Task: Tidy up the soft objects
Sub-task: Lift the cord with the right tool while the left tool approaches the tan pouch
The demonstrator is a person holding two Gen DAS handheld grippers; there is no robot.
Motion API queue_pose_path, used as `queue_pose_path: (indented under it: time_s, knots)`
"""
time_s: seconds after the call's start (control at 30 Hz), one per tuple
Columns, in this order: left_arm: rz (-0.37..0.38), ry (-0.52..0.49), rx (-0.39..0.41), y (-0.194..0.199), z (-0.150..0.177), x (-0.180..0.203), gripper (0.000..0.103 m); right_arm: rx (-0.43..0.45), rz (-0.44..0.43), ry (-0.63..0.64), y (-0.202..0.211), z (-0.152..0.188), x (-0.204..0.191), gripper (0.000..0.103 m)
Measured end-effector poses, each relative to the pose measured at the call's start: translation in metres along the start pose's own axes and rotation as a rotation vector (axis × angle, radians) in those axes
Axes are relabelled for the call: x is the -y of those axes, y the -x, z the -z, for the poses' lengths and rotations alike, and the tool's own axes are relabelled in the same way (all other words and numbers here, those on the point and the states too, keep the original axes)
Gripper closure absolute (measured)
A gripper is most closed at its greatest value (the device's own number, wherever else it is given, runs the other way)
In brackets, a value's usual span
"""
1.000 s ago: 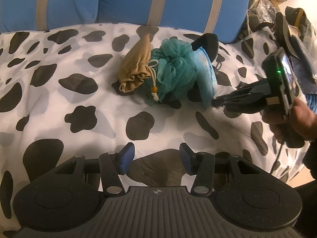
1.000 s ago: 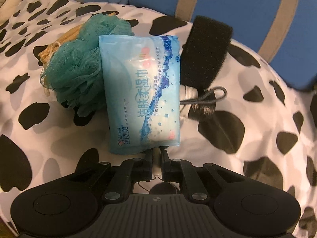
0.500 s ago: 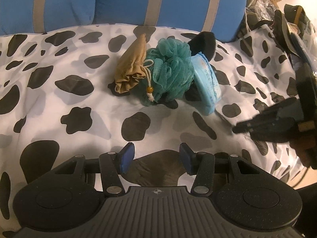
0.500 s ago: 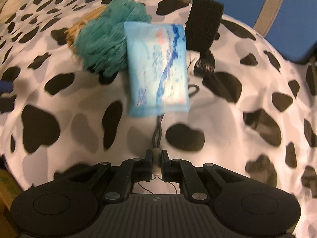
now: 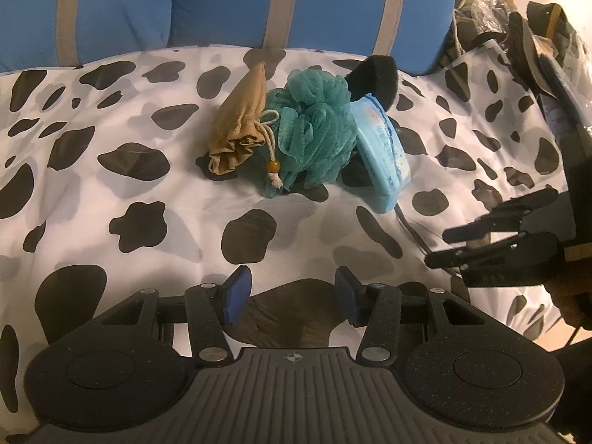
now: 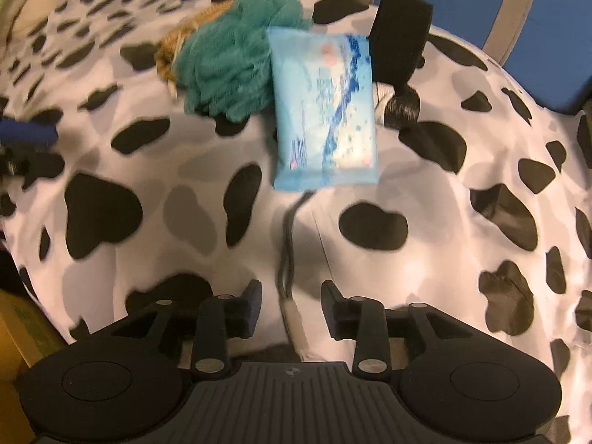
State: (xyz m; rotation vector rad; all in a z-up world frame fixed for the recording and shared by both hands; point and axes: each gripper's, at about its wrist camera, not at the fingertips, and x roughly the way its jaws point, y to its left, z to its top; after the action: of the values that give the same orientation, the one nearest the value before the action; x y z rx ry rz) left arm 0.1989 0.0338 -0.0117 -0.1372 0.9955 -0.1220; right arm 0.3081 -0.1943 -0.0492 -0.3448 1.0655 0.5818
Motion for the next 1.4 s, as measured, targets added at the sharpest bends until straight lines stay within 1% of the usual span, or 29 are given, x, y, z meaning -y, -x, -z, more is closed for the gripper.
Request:
queue_pose_path:
  time_s: [0.07, 0.13, 0.2, 0.23, 0.27, 0.3, 0.33, 0.4, 0.6, 0.73, 0.83, 0.93, 1.07, 1.2, 1.23, 1.33, 1.4]
  knots:
    - [0.0, 0.003, 0.002, 0.0, -0.001, 0.0, 0.054, 0.022, -0.009, -0.011, -0.005, -0.004, 0.001, 0.06]
    - [0.0, 0.001, 0.002, 0.0, -0.001, 0.001, 0.054, 0.04, 0.001, -0.011, -0.011, -0.007, -0.001, 0.06]
    - [-0.002, -0.002, 0.0, -0.001, -0.001, 0.001, 0.054, 0.044, 0.011, -0.004, -0.018, -0.009, -0.001, 0.061]
    - [-0.002, -0.003, -0.001, -0.001, 0.0, 0.002, 0.054, 0.044, 0.02, -0.005, -0.021, -0.01, -0.001, 0.064]
    - [-0.003, -0.003, -0.001, -0.002, 0.0, 0.002, 0.054, 0.047, 0.017, -0.013, -0.023, -0.01, -0.001, 0.074]
    - [-0.003, -0.003, 0.001, -0.002, 0.0, 0.002, 0.054, 0.05, 0.018, -0.033, -0.024, -0.009, 0.0, 0.09]
    - [-0.004, -0.003, 0.004, -0.002, 0.0, 0.002, 0.054, 0.048, 0.017, -0.054, -0.024, -0.01, 0.001, 0.097]
    - [-0.006, -0.002, 0.009, -0.002, -0.001, 0.001, 0.054, 0.039, 0.006, -0.079, -0.023, -0.009, 0.002, 0.097]
    - [-0.016, -0.012, 0.039, -0.003, -0.003, 0.002, 0.054, 0.023, 0.006, -0.063, -0.01, -0.002, -0.004, 0.097]
    - [-0.029, -0.019, 0.049, -0.004, -0.005, 0.003, 0.054, 0.047, -0.015, -0.066, 0.01, 0.006, -0.006, 0.097]
    - [-0.021, 0.003, 0.054, -0.006, -0.006, 0.0, 0.054, 0.068, -0.008, -0.084, 0.023, 0.011, -0.003, 0.097]
    - [-0.034, -0.006, 0.078, -0.006, -0.007, 0.0, 0.054, 0.091, -0.005, -0.107, 0.036, 0.017, 0.0, 0.097]
    - [-0.089, -0.032, 0.104, -0.009, -0.012, -0.001, 0.054, 0.142, -0.03, -0.136, 0.056, 0.021, 0.001, 0.097]
    - [-0.135, -0.042, 0.094, -0.02, -0.013, -0.006, 0.054, 0.166, -0.039, -0.13, 0.072, 0.026, -0.005, 0.097]
    - [-0.151, -0.057, 0.097, -0.023, -0.013, -0.006, 0.054, 0.168, -0.038, -0.124, 0.074, 0.027, -0.007, 0.097]
    - [-0.231, -0.138, 0.117, -0.033, -0.013, -0.003, 0.054, 0.176, -0.039, -0.112, 0.082, 0.032, -0.011, 0.097]
    - [-0.263, -0.197, 0.141, -0.04, -0.012, 0.0, 0.054, 0.183, -0.05, -0.111, 0.086, 0.034, -0.013, 0.097]
